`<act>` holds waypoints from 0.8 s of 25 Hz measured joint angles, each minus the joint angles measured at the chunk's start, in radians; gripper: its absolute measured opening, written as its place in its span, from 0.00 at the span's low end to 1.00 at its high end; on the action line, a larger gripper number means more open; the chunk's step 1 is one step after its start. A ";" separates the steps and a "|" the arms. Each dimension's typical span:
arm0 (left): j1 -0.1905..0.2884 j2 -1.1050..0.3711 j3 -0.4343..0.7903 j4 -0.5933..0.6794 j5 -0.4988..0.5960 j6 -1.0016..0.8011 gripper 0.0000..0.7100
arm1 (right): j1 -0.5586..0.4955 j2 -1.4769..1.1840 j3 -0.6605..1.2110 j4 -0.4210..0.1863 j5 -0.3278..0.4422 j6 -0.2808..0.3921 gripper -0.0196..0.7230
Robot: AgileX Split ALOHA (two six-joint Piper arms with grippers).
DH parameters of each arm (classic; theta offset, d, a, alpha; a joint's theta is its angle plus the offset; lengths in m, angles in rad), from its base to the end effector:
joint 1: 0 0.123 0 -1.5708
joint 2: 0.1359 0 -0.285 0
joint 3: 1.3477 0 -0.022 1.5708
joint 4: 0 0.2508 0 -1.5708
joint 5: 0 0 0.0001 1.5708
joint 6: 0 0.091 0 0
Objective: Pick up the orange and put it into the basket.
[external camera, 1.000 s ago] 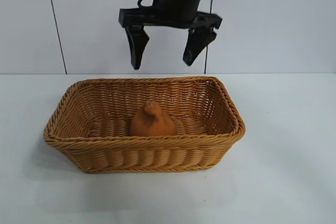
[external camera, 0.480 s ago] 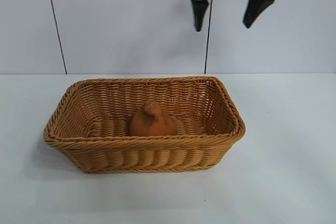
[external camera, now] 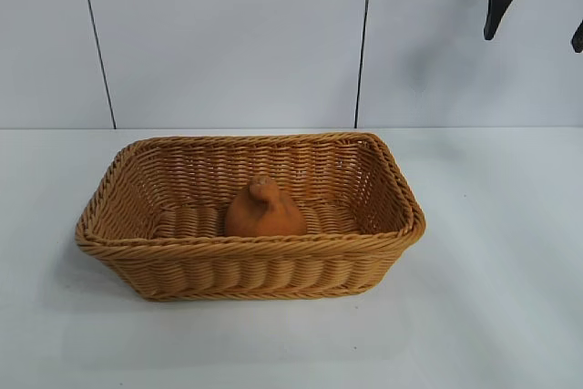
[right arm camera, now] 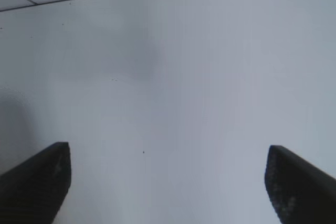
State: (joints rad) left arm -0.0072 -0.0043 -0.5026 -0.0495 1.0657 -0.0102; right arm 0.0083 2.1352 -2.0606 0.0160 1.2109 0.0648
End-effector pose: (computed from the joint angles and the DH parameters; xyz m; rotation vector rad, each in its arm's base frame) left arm -0.0061 -0.0039 0.2777 -0.0004 2.0421 -0.0701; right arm 0.4672 0.0052 0.2813 0.0821 2.7684 0.0413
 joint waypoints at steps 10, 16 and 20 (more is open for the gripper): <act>0.000 0.000 0.000 0.000 -0.001 0.000 0.82 | 0.001 -0.276 0.452 -0.047 0.002 -0.029 0.95; 0.000 0.000 0.000 0.000 -0.001 0.000 0.82 | 0.001 -0.651 0.906 -0.016 0.008 -0.055 0.95; 0.000 0.000 0.000 0.000 -0.001 0.000 0.82 | 0.001 -0.908 1.123 -0.005 0.009 -0.056 0.95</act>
State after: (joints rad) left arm -0.0072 -0.0043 -0.5026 -0.0495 1.0646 -0.0100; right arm 0.0094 1.2268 -0.9372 0.0110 1.2197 0.0085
